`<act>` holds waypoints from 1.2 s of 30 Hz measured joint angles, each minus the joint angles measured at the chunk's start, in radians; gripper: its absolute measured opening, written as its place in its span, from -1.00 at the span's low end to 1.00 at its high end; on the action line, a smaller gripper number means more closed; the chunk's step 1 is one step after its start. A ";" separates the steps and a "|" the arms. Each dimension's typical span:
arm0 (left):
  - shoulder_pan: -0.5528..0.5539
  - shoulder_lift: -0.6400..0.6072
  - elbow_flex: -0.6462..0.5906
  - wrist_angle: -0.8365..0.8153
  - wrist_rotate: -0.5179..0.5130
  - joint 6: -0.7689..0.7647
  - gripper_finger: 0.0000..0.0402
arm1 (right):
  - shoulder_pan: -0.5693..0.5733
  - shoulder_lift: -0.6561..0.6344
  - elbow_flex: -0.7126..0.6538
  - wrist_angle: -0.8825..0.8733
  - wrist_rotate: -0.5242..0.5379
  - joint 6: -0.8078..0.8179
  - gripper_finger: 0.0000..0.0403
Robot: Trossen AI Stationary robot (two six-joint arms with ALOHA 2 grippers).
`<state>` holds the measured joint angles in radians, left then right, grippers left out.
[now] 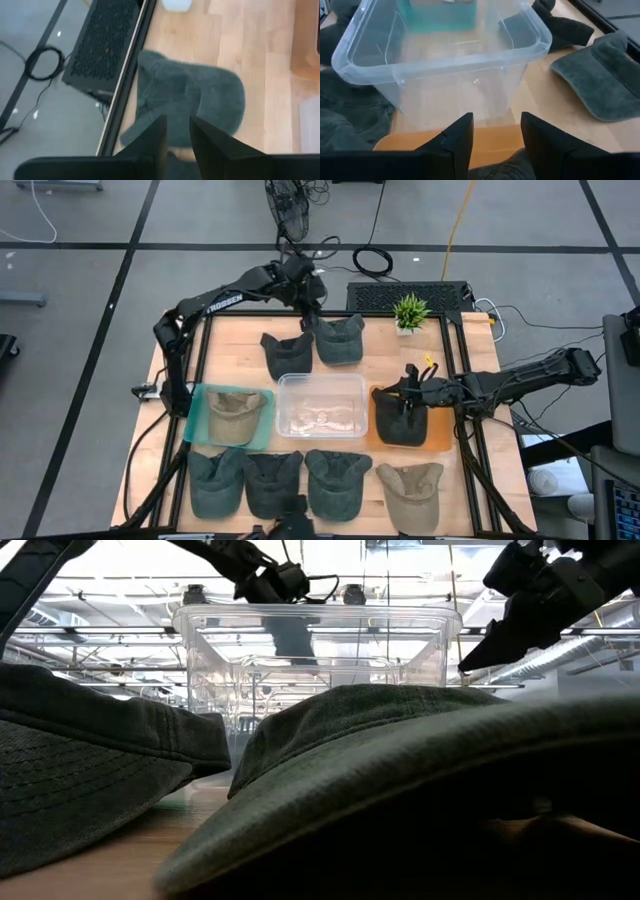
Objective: Pick & Place hat
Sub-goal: Put the top right gray cap into the transparent bin
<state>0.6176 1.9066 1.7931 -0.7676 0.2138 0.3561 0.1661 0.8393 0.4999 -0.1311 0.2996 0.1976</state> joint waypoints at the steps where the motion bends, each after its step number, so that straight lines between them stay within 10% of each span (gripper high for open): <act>1: 0.004 -0.015 0.000 -0.019 -0.010 0.002 -0.54 | 0.000 -0.004 0.000 0.001 0.028 -0.003 -0.23; 8: 0.062 -0.197 -0.136 -0.054 0.159 -0.013 -0.54 | -0.098 -0.008 0.016 0.115 0.208 -0.195 -0.29; 25: -0.034 -0.795 -1.016 0.802 0.178 -0.280 -0.54 | -0.703 0.431 0.441 0.127 -0.409 -0.435 -0.24; 36: -0.072 -0.896 -1.115 0.851 0.188 -0.339 -0.54 | -0.841 0.826 0.641 0.088 -0.640 -0.529 -0.18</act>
<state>0.5451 1.0103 0.6777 0.0831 0.4017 0.0169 -0.6747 1.6648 1.1406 -0.0429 -0.3408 -0.3313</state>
